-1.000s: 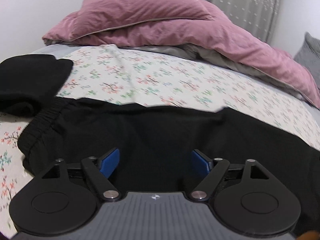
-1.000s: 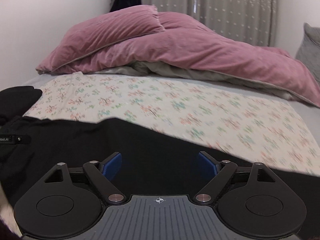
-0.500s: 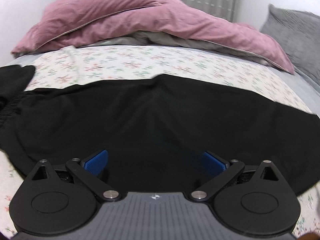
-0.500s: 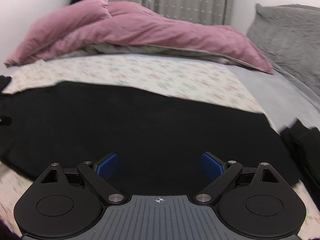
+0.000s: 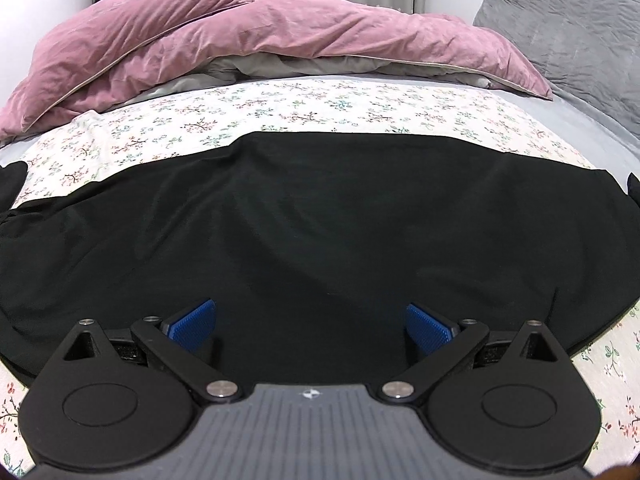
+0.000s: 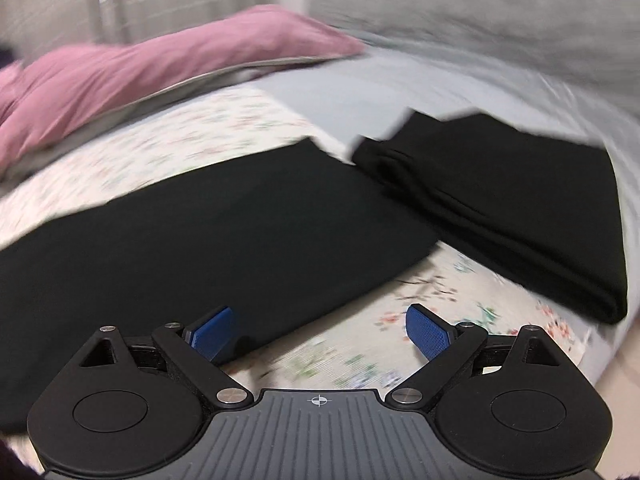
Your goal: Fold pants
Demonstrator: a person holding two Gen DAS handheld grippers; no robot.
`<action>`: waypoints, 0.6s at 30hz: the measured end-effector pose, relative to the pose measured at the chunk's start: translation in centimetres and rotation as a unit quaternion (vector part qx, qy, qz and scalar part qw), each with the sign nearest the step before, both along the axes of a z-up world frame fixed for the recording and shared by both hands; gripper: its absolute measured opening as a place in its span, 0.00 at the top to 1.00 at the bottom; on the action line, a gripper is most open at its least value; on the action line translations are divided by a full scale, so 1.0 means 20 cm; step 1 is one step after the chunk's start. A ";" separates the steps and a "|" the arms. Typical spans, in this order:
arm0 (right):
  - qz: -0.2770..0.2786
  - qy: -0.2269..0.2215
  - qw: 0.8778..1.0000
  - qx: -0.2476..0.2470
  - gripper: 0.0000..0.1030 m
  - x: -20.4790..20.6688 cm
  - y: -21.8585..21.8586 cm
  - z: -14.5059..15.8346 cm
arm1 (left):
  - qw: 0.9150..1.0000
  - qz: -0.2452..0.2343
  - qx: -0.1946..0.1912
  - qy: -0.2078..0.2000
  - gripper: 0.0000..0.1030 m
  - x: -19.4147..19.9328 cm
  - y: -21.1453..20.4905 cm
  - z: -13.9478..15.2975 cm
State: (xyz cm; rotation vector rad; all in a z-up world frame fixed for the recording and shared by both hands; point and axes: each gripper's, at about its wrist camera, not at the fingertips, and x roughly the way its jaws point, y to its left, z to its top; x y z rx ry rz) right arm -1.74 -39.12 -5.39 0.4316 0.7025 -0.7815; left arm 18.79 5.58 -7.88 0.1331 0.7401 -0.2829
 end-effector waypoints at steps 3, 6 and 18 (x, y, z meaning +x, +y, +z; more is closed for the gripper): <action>-0.038 0.000 0.999 0.015 0.09 0.01 -0.11 -0.06 | 1.000 -0.001 -0.001 0.003 0.00 0.00 0.00 0.00; -0.063 -0.004 0.998 -0.001 0.09 0.02 -0.17 -0.10 | 1.000 0.001 -0.001 0.006 0.00 0.01 0.00 0.00; -0.044 -0.001 0.998 -0.051 0.94 0.16 -0.18 -0.07 | 0.999 0.018 -0.020 0.024 0.00 0.05 0.02 -0.01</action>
